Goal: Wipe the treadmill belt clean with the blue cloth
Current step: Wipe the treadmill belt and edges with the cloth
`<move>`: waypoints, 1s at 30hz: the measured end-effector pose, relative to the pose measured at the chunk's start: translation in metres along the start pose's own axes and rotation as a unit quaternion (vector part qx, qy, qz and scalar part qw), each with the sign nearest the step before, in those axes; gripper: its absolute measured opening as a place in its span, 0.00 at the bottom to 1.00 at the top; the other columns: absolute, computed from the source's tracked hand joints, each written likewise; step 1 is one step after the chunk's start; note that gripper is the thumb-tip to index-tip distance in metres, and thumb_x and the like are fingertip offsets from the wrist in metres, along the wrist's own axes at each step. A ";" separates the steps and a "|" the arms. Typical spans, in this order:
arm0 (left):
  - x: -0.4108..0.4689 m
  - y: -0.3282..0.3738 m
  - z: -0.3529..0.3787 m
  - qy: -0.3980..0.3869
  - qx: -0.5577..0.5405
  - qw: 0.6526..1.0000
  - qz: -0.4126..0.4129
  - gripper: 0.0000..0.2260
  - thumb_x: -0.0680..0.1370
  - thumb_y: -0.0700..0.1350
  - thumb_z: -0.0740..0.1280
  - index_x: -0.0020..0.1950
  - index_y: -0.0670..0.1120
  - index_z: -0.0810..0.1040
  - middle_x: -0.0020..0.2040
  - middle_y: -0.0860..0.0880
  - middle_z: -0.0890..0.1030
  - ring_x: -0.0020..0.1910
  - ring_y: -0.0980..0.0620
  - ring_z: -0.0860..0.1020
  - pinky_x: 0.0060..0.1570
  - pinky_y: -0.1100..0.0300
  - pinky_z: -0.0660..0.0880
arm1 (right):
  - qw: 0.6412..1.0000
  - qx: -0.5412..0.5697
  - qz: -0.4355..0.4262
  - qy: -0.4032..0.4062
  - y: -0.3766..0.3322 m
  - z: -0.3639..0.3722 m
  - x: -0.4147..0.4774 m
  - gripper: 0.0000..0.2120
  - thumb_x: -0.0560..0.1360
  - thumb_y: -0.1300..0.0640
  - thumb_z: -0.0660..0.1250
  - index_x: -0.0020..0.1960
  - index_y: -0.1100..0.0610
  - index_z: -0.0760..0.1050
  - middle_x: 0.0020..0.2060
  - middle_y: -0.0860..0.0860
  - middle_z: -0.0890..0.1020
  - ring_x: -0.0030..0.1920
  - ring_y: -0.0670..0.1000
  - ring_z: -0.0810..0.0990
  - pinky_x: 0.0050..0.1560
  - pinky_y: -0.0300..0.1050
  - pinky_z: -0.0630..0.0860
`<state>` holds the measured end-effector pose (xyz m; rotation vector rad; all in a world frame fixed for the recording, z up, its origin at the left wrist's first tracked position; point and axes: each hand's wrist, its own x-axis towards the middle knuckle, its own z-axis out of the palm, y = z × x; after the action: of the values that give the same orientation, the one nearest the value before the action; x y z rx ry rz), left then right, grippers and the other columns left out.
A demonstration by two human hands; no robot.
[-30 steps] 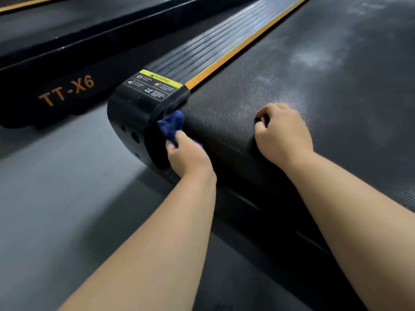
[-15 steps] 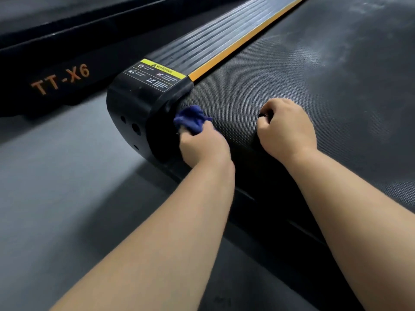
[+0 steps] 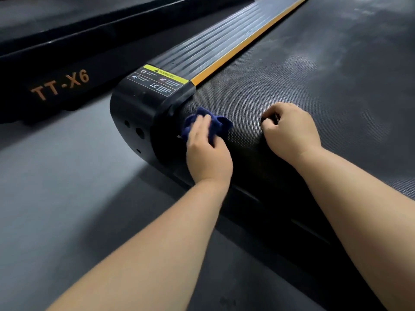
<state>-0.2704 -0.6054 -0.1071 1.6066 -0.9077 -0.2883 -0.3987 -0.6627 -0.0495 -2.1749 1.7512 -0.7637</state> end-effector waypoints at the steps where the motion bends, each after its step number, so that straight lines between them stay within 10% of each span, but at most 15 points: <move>1: -0.012 0.002 0.003 -0.019 -0.003 0.999 0.039 0.21 0.72 0.34 0.63 0.64 0.42 0.77 0.66 0.45 0.75 0.68 0.49 0.71 0.69 0.58 0.64 | 1.000 0.011 0.008 0.004 0.001 -0.001 0.000 0.09 0.75 0.56 0.61 0.51 0.52 0.78 0.47 0.47 0.76 0.48 0.47 0.71 0.49 0.40 0.64; 7: -0.022 -0.005 -0.002 -0.114 0.018 0.974 0.197 0.22 0.71 0.32 0.62 0.64 0.38 0.75 0.65 0.40 0.75 0.68 0.44 0.70 0.71 0.57 0.61 | 0.995 0.077 0.057 0.041 0.009 -0.014 -0.008 0.10 0.74 0.57 0.60 0.50 0.50 0.79 0.43 0.46 0.79 0.44 0.47 0.74 0.45 0.38 0.65; 12: 0.036 -0.013 -0.008 0.011 0.072 0.997 0.002 0.21 0.77 0.36 0.60 0.69 0.45 0.72 0.72 0.48 0.68 0.72 0.49 0.64 0.70 0.63 0.56 | 1.000 0.017 0.016 0.005 0.018 -0.019 -0.021 0.13 0.75 0.57 0.59 0.56 0.50 0.78 0.44 0.44 0.75 0.45 0.47 0.71 0.46 0.38 0.64; 24: -0.048 0.003 0.004 -0.185 0.045 0.927 0.323 0.23 0.69 0.37 0.55 0.60 0.39 0.79 0.65 0.40 0.75 0.66 0.42 0.71 0.70 0.54 0.62 | 0.996 -0.039 0.075 0.029 0.054 -0.036 -0.008 0.13 0.73 0.56 0.59 0.53 0.50 0.79 0.54 0.52 0.81 0.57 0.56 0.76 0.55 0.47 0.71; 27: 0.011 -0.024 -0.010 -0.047 0.050 0.993 0.094 0.22 0.72 0.35 0.56 0.63 0.43 0.77 0.67 0.43 0.74 0.67 0.45 0.71 0.68 0.61 0.62 | 0.996 -0.020 0.080 0.039 0.047 -0.034 -0.014 0.13 0.73 0.55 0.59 0.53 0.49 0.79 0.52 0.51 0.82 0.56 0.55 0.76 0.54 0.48 0.71; 30: 0.015 -0.018 0.004 0.077 -0.044 0.980 -0.177 0.19 0.76 0.37 0.59 0.66 0.43 0.74 0.65 0.44 0.76 0.64 0.45 0.73 0.66 0.59 0.66 | 0.996 0.007 0.073 0.047 0.028 -0.024 -0.013 0.13 0.73 0.55 0.60 0.54 0.50 0.79 0.53 0.50 0.81 0.56 0.54 0.76 0.53 0.45 0.70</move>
<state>-0.2559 -0.6188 -0.1199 1.6791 -0.4809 -0.4384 -0.4367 -0.6542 -0.0470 -2.0044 1.9194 -0.8509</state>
